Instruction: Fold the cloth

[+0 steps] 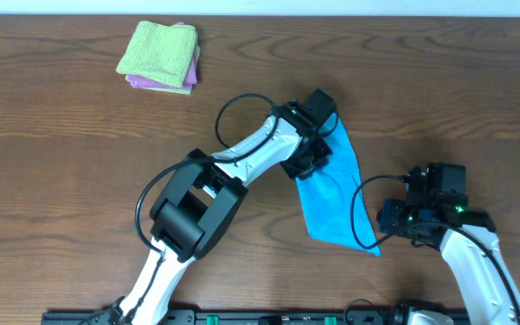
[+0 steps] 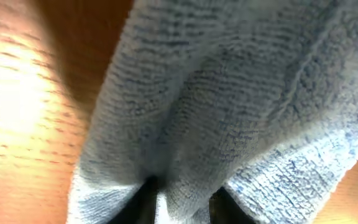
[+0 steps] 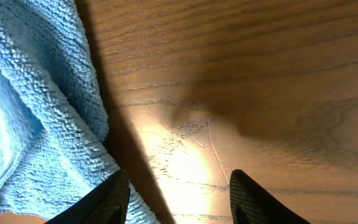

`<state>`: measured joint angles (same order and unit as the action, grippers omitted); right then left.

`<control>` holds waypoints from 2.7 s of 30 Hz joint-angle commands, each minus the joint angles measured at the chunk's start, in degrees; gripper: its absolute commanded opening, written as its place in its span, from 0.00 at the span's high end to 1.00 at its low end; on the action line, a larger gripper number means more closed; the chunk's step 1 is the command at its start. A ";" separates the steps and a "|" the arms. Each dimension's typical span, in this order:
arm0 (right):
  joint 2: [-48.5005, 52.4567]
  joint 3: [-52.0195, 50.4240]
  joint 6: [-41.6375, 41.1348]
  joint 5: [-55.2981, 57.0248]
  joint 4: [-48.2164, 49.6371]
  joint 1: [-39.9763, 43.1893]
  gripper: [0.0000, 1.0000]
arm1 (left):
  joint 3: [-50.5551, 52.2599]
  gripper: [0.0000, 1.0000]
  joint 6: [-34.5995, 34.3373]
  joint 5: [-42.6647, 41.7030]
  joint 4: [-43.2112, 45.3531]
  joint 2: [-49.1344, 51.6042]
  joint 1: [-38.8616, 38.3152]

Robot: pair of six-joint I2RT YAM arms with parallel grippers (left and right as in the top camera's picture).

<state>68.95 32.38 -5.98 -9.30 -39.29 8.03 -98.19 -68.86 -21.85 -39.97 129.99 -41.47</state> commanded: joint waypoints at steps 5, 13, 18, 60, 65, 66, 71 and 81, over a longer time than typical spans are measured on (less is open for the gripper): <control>-0.59 -0.31 -0.83 0.52 0.15 -0.07 0.48 | -0.35 0.94 5.05 -2.08 0.79 1.22 1.60; -0.59 -0.31 -0.83 0.50 0.15 -0.07 0.46 | -0.35 0.94 13.90 -12.33 -8.68 -2.16 7.39; -0.59 -0.31 -0.83 0.50 0.50 -0.07 0.46 | -0.35 0.94 20.81 -15.06 -18.84 -4.24 11.23; -0.59 -0.31 -0.83 0.50 0.74 -0.07 0.44 | -0.22 0.08 28.81 -4.50 -25.35 -2.78 1.36; -0.59 -0.31 -0.83 0.50 0.76 -0.07 0.44 | -0.22 0.14 27.47 -5.33 -25.11 -0.92 1.66; -0.59 -0.31 -0.83 0.50 0.76 -0.07 0.44 | -0.22 0.16 27.45 -4.79 -24.98 -0.87 1.66; -0.59 -0.31 -0.83 0.50 0.79 -0.09 0.44 | -0.22 0.14 26.12 -2.80 -22.93 -0.74 1.70; -0.59 -0.31 -0.83 0.50 0.72 -0.07 0.45 | -0.22 0.35 26.03 -4.63 -24.28 2.51 1.75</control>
<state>68.93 32.38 -6.09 -9.10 -38.65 8.03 -98.19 -42.48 -26.39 -63.77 131.04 -39.94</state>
